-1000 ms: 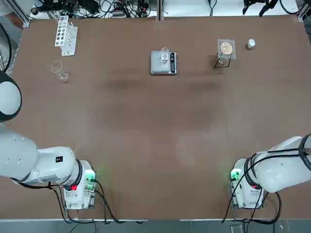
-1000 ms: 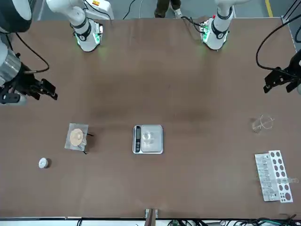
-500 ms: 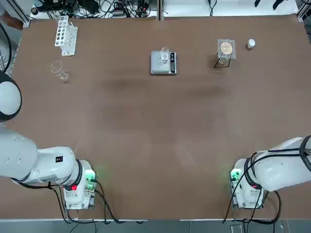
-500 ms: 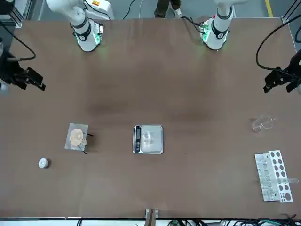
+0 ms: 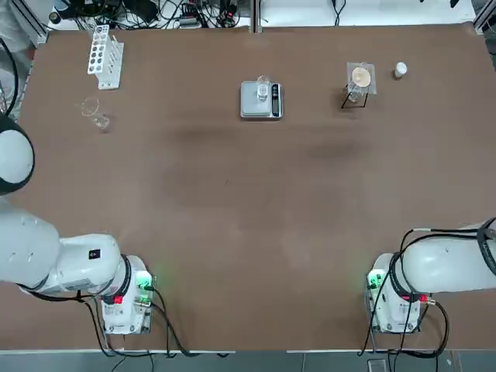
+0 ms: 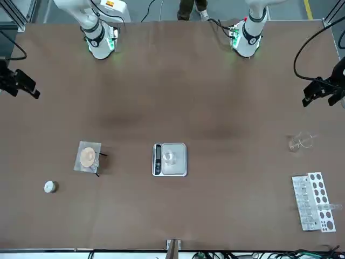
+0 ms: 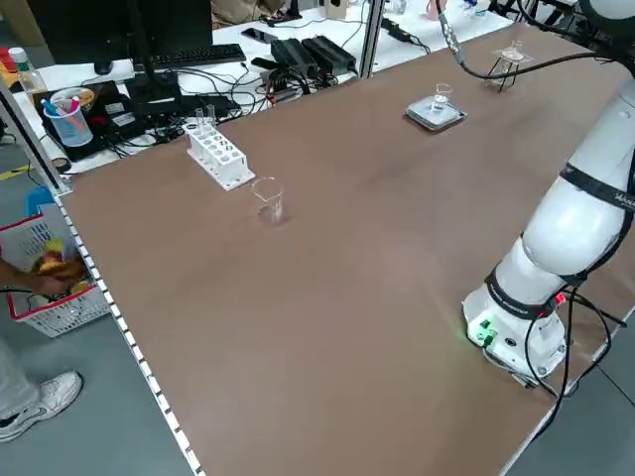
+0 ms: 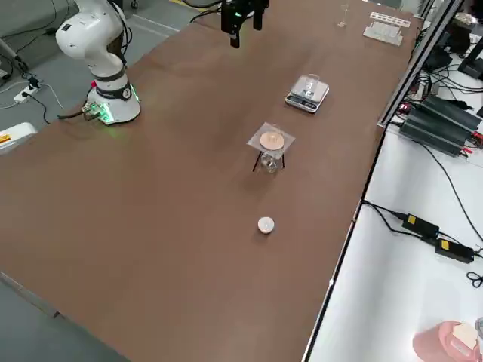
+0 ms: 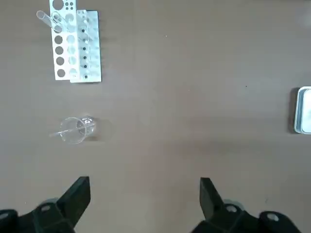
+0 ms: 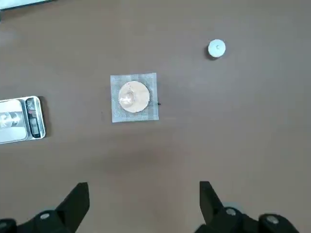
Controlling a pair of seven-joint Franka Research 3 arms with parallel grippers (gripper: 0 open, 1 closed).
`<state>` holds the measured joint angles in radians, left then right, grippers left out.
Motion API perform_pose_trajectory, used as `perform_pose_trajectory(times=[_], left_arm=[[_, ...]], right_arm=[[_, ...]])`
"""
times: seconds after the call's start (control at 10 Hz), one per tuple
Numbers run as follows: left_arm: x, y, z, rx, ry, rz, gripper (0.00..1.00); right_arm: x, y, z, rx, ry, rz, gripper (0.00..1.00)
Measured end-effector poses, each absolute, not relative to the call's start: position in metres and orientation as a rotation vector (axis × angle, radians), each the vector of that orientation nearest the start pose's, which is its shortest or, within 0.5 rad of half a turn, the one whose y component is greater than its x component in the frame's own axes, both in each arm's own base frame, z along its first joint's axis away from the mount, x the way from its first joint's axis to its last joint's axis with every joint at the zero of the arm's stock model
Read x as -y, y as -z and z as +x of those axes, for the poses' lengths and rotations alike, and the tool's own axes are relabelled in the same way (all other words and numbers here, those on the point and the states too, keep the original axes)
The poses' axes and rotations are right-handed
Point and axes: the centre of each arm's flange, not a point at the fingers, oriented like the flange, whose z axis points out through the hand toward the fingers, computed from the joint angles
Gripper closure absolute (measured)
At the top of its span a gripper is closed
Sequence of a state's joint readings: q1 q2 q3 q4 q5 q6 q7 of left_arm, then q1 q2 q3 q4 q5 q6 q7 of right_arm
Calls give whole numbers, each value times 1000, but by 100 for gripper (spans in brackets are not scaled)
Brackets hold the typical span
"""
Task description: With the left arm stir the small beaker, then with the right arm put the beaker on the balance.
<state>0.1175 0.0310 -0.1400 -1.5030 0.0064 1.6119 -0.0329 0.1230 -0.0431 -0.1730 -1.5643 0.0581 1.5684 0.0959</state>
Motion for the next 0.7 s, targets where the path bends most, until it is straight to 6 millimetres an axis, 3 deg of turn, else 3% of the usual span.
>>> perform_pose_trajectory(times=[0.3, 0.7], left_arm=[[11, -643, 569, 17, 123, -3139, 0], [10, -643, 569, 18, 122, -3139, 0]], right_arm=[[29, -646, 541, -229, 60, -3117, 0], [19, -630, 544, -200, 46, -3128, 0]])
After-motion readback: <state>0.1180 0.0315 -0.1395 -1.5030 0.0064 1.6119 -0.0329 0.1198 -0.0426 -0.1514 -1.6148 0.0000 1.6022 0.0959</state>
